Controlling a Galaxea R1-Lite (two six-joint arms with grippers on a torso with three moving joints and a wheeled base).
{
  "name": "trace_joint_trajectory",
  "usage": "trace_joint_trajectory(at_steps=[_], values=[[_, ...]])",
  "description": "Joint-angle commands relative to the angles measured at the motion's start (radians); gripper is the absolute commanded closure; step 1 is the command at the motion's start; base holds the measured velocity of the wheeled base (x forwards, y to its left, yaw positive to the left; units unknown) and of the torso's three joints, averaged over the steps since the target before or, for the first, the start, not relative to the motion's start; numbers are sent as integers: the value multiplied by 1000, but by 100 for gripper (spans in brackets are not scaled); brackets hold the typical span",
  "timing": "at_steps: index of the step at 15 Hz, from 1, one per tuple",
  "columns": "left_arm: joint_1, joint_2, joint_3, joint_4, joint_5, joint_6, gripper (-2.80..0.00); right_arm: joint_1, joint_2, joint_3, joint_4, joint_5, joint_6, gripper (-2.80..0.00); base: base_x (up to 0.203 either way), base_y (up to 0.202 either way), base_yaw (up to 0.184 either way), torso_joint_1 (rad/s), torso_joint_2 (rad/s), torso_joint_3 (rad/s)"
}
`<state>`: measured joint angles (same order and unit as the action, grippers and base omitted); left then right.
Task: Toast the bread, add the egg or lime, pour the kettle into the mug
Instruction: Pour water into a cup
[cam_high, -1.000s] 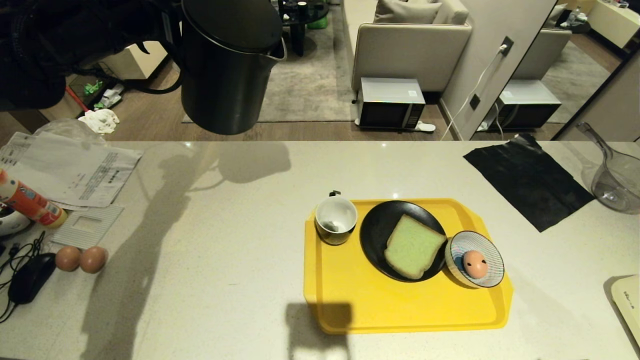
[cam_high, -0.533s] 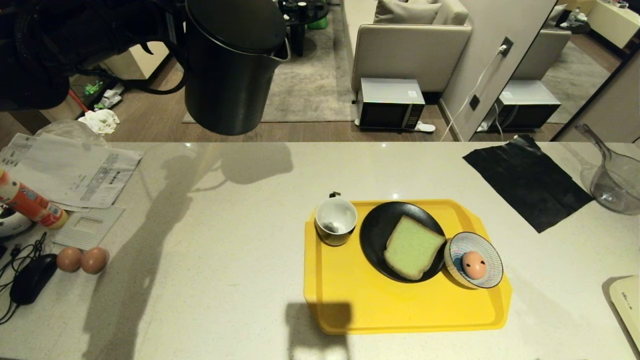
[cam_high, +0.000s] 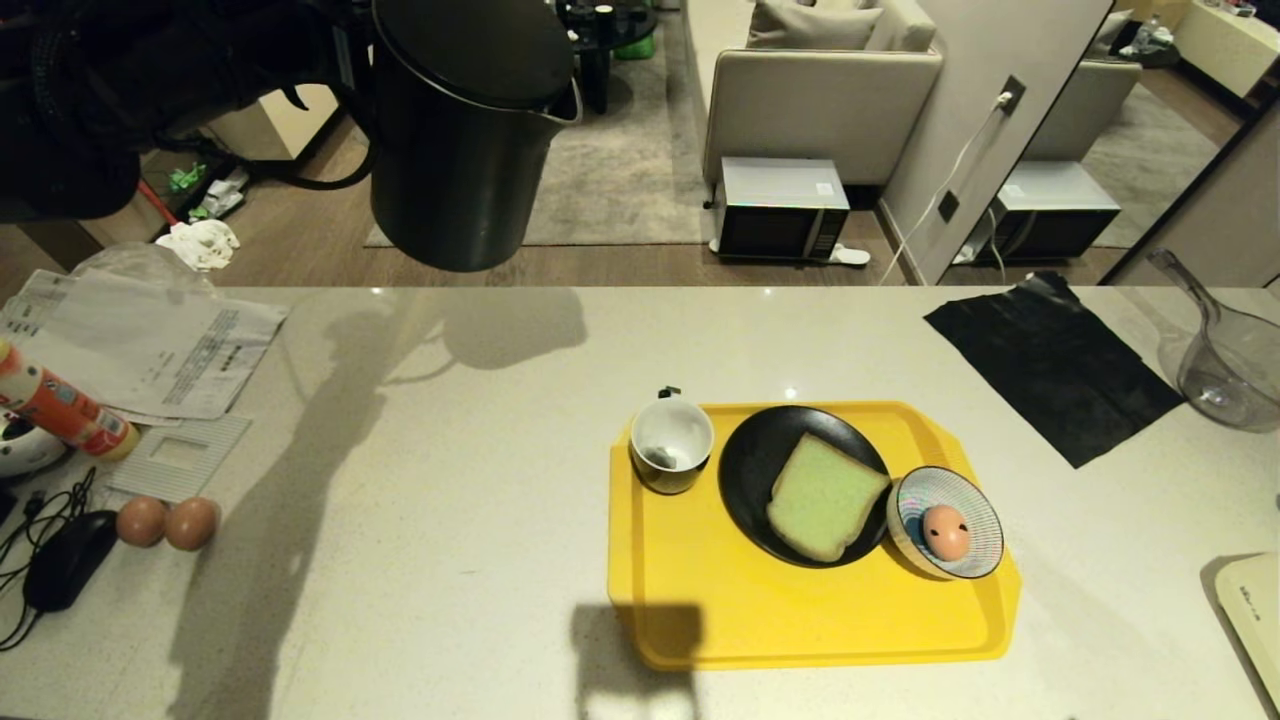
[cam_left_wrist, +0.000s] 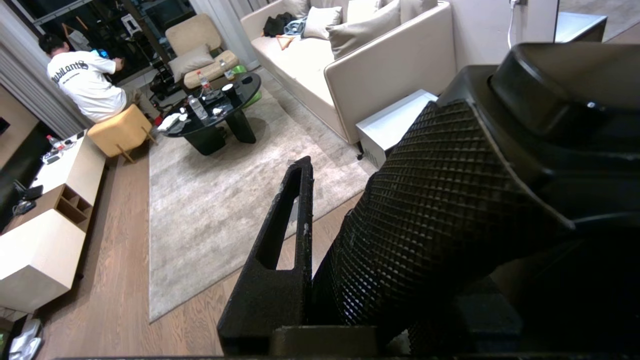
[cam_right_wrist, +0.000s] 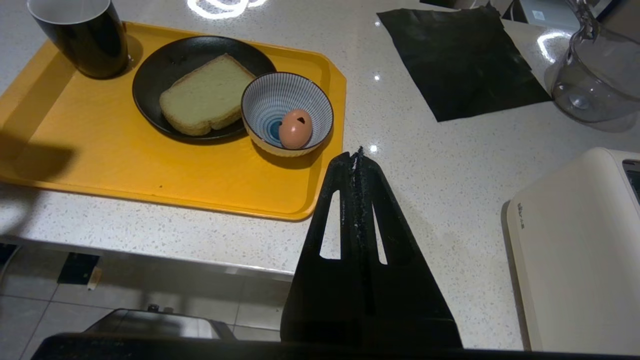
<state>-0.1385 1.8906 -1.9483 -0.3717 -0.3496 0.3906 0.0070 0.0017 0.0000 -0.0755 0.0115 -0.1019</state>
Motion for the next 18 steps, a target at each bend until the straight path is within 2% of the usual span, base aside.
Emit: trace_joint_trajectory(at_steps=[1,8,13,18], values=[[-2,1,0,-3,-2,2,0,0,0,27,-1,1,-1,0,0,0,0,124,-228,-105],[-12,-1,0,-3,-2,2,0,0,1,27,0,-1,7,0,0,0,0,87,-161,-84],[-16,11,0,-3,-6,21,0,0,1,27,2,-15,103,0,0,0,0,0,0,0],[-62,7,-1,23,-2,45,0,1,1,26,2,-21,108,0,0,0,0,0,0,0]])
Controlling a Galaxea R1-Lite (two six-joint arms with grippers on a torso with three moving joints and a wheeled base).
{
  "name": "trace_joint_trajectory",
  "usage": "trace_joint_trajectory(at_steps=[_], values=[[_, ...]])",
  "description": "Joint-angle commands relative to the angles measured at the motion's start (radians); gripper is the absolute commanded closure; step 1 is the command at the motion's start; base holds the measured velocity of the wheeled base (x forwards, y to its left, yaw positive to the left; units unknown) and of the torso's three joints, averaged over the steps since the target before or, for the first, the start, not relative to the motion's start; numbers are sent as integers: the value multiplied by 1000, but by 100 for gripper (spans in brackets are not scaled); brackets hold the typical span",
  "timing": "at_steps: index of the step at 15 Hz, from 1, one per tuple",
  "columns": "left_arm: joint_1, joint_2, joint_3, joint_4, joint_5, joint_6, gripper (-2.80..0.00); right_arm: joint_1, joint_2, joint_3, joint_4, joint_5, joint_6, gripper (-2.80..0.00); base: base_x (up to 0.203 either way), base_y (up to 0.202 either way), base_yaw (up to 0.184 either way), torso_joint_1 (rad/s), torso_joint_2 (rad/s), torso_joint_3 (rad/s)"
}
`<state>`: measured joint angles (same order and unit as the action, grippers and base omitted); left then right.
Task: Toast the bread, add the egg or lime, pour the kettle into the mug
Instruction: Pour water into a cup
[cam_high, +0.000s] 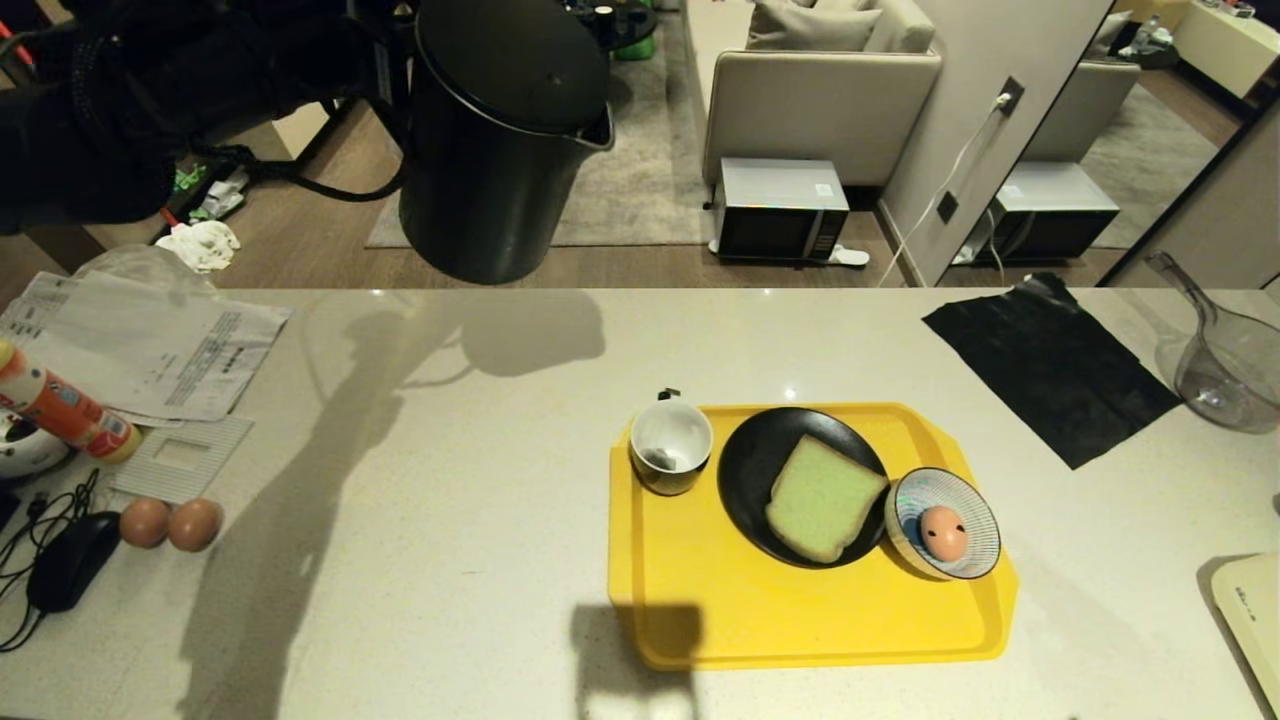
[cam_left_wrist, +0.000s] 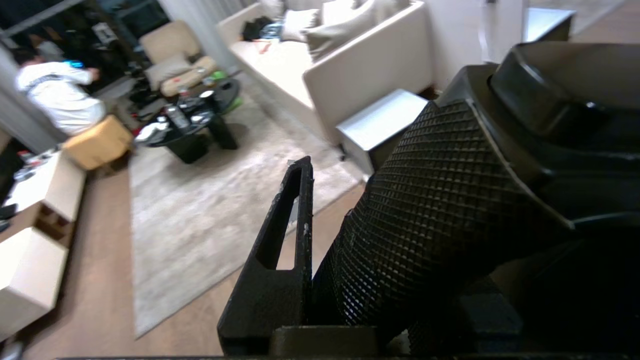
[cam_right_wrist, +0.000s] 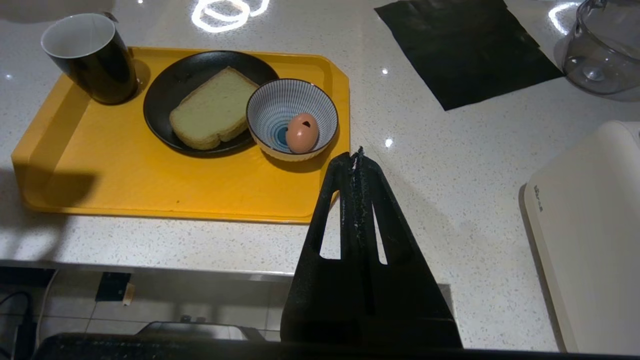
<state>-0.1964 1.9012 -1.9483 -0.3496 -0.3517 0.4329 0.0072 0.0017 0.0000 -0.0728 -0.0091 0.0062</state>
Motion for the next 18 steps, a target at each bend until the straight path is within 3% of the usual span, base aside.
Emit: trace_joint_trajectory(at_steps=[1,10,13,18], values=[[-5,-8,0,4,0,3,0,0,1,26,-1,0,0,0,0,0,0,0,0,0],[-38,-36,6,24,9,-5,0,0,1,27,-1,0,0,0,0,0,0,0,0,0],[-43,-39,8,48,74,-5,0,-1,0,26,-1,0,0,0,0,0,0,0,0,0],[-41,-44,8,53,82,-2,0,0,1,28,-1,0,0,0,0,0,0,0,0,0]])
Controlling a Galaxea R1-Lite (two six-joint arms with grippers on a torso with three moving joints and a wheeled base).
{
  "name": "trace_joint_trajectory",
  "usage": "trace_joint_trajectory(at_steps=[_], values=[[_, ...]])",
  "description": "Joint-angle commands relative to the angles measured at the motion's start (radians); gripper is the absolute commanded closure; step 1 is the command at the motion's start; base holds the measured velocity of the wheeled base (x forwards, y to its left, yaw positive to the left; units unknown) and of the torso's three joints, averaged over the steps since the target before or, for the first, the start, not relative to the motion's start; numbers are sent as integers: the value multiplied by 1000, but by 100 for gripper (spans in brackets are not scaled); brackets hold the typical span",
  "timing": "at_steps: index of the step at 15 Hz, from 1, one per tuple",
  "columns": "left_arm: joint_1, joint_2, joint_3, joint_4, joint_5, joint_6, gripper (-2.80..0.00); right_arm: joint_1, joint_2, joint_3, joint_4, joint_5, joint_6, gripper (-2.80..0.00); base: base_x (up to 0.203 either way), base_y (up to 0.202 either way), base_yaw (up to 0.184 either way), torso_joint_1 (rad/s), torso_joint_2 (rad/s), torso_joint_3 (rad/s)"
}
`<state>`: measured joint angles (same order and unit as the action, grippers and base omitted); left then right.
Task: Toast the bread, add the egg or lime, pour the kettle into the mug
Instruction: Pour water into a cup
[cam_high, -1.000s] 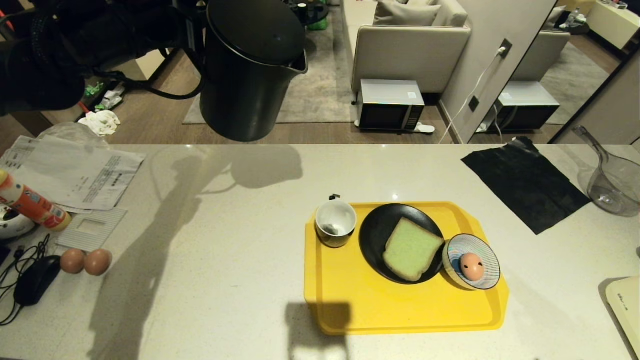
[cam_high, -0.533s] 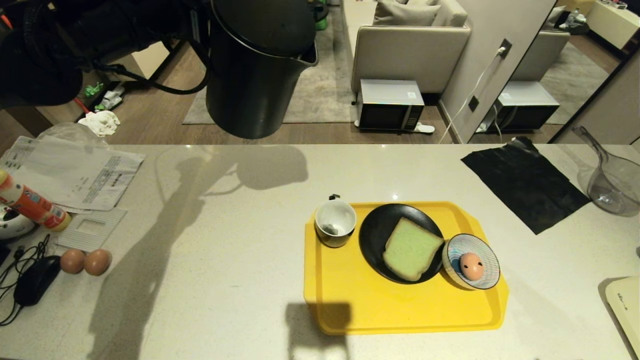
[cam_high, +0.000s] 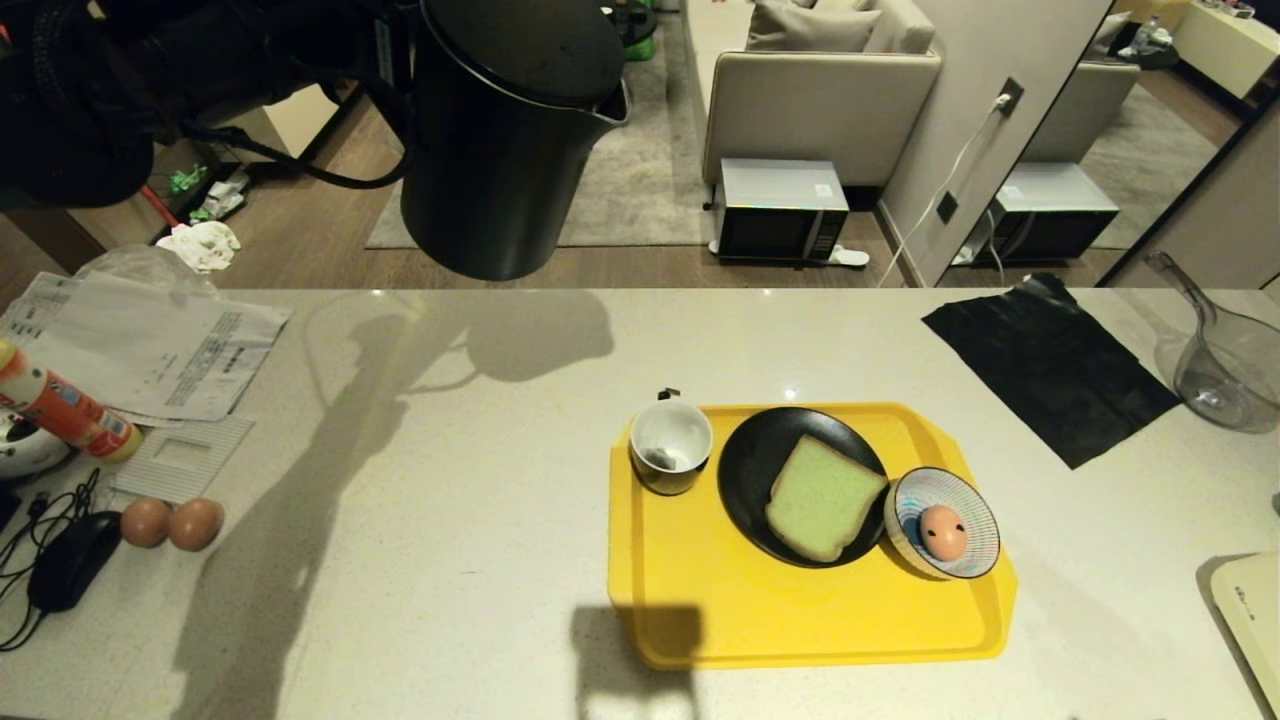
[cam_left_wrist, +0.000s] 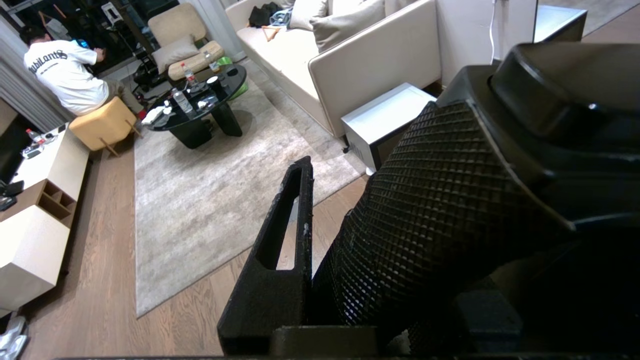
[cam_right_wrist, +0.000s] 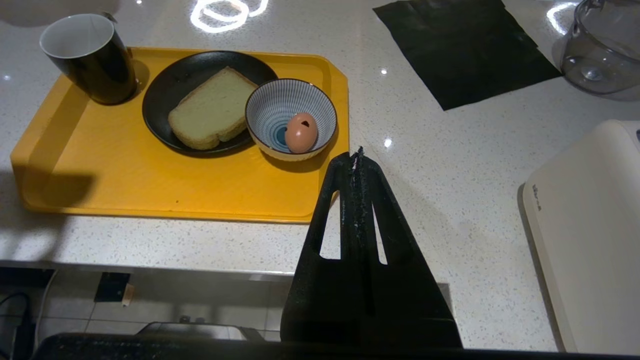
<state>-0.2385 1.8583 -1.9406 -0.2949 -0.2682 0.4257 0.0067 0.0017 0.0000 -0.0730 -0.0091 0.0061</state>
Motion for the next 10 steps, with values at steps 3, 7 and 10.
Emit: trace_joint_trajectory(at_steps=[3,7,10], values=[[-13,1,0,4,-2,7,0,1,0,27,-1,0,0,0,0,0,0,0,0,0],[-30,1,6,5,23,11,0,0,0,27,-1,0,0,0,0,0,0,2,0,-81],[-33,-2,26,4,24,48,0,0,1,26,-1,0,0,0,0,0,0,0,5,-179]])
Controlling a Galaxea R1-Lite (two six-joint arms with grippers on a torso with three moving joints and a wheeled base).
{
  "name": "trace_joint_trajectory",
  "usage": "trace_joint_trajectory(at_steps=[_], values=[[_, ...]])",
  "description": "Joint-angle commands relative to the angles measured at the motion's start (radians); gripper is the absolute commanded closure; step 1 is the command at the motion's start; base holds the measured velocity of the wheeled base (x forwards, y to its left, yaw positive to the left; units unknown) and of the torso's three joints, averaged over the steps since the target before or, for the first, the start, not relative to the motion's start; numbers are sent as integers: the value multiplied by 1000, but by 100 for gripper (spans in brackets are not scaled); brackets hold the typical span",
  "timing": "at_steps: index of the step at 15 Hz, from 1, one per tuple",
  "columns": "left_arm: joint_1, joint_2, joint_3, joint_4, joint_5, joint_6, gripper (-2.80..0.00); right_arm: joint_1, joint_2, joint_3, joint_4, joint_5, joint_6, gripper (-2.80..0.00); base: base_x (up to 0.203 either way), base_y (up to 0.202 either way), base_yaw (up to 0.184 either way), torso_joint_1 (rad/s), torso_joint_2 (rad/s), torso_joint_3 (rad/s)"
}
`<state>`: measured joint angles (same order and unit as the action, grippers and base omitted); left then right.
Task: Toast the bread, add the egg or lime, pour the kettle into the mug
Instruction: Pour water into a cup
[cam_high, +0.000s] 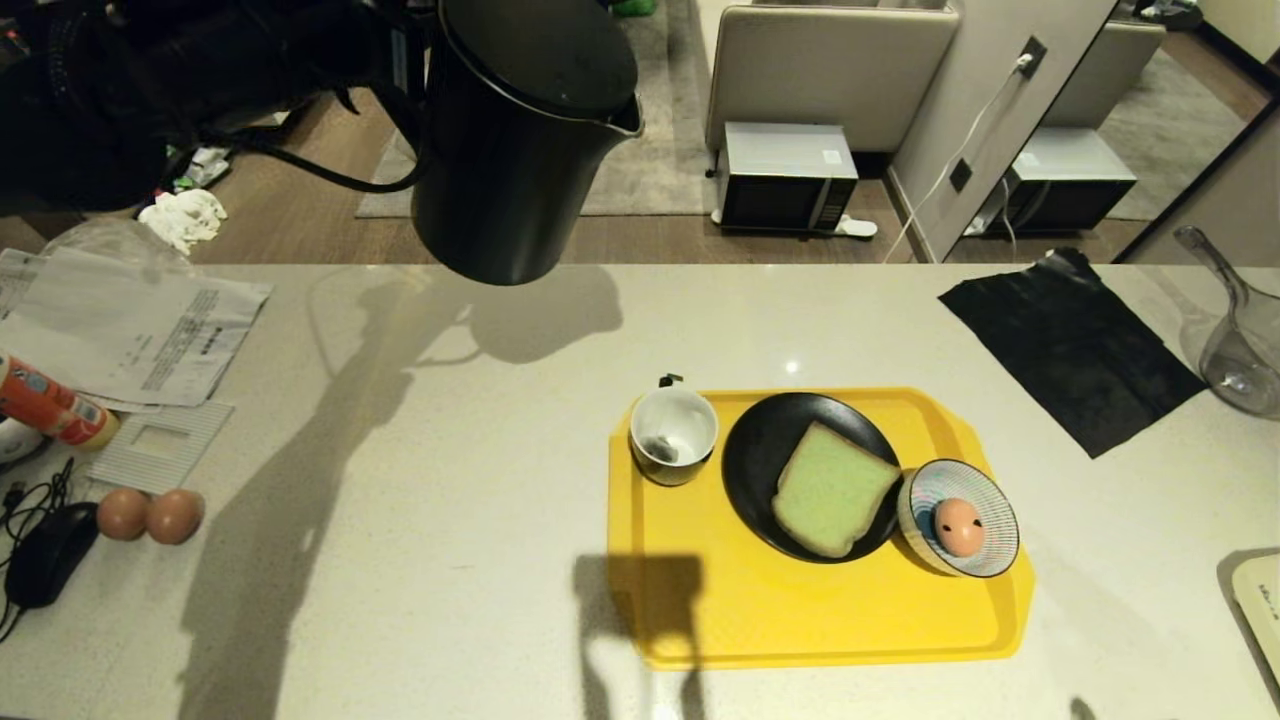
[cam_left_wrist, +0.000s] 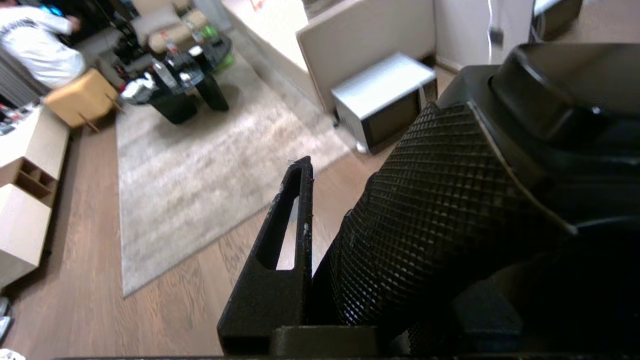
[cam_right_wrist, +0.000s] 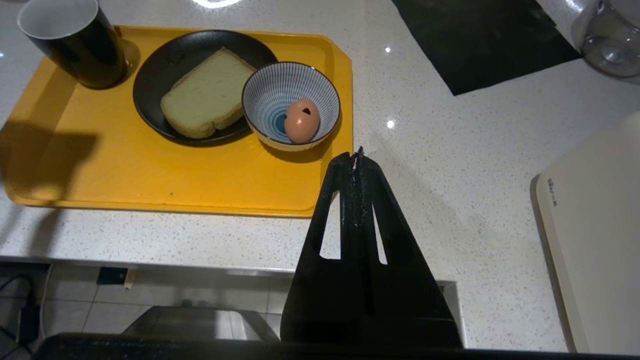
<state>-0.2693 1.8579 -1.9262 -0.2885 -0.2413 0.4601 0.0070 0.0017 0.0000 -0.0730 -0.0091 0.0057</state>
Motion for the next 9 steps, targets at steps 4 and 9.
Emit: trace_joint_trajectory(at_steps=[4,9], values=[[-26,-2,15,-3,-1,34,0,0,0,26,-1,0,0,0,0,0,0,4,3,-199],[-70,-5,11,53,-3,117,0,1,1,27,-1,0,0,0,0,0,0,6,0,-71]])
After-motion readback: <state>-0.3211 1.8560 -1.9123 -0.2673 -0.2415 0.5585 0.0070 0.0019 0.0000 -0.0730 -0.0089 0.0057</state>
